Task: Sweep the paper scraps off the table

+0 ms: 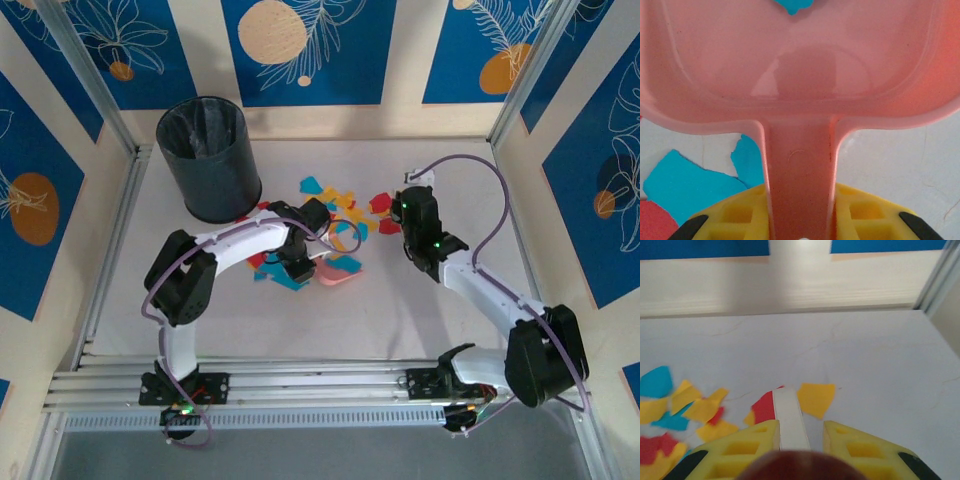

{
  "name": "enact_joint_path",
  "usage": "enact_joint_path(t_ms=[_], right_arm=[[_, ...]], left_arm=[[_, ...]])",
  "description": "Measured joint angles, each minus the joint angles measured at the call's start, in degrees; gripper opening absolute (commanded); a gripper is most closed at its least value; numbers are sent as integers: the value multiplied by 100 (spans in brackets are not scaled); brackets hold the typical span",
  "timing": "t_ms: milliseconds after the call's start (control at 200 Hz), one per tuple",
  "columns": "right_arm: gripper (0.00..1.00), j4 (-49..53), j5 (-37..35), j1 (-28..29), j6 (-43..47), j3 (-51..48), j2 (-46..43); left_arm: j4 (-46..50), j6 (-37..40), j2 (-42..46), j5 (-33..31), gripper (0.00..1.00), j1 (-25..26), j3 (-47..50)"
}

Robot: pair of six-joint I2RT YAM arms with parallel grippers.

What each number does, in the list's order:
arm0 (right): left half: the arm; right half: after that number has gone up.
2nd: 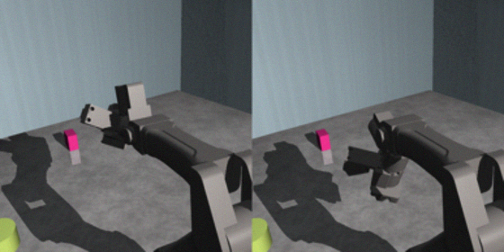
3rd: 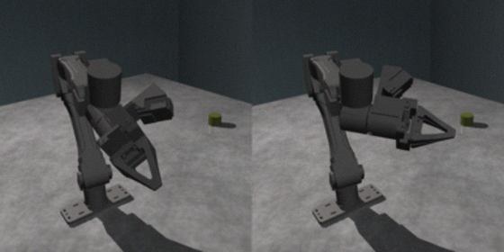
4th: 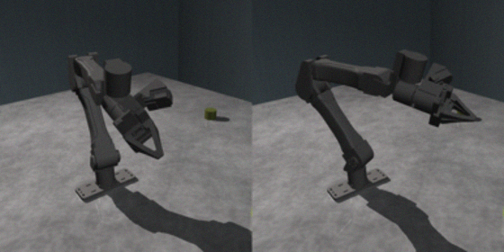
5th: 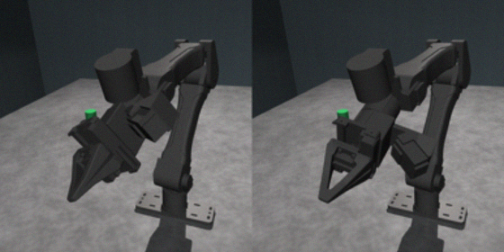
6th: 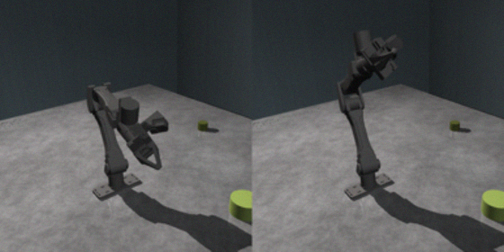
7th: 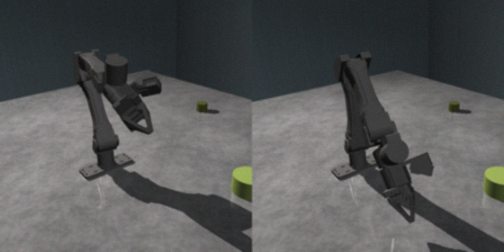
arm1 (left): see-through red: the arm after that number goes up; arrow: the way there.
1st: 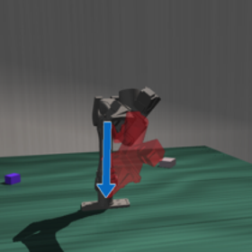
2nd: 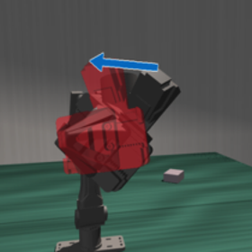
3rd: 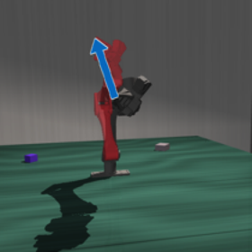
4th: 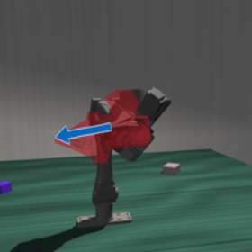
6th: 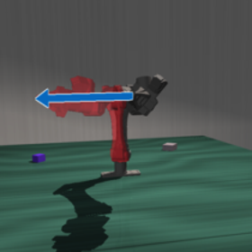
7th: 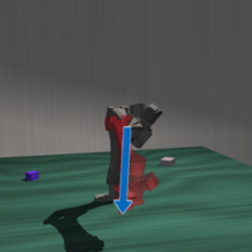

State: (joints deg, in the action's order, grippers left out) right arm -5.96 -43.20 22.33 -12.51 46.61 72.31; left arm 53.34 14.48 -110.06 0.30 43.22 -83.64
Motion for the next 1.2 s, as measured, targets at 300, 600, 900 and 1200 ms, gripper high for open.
enact_joint_path(t_ms=[300,600,900,1200], right_arm=[[0,-393,-138,-579,87,315,636],[0,-210,269,-822,267,1003,1480],[0,367,820,-763,481,1488,1917],[0,721,1327,-452,826,1633,1996]], left_arm=[[4,0,42,2,0,-15,31],[20,0,42,4,0,-22,35],[42,2,42,4,0,-24,35],[118,2,42,72,0,-26,35]])
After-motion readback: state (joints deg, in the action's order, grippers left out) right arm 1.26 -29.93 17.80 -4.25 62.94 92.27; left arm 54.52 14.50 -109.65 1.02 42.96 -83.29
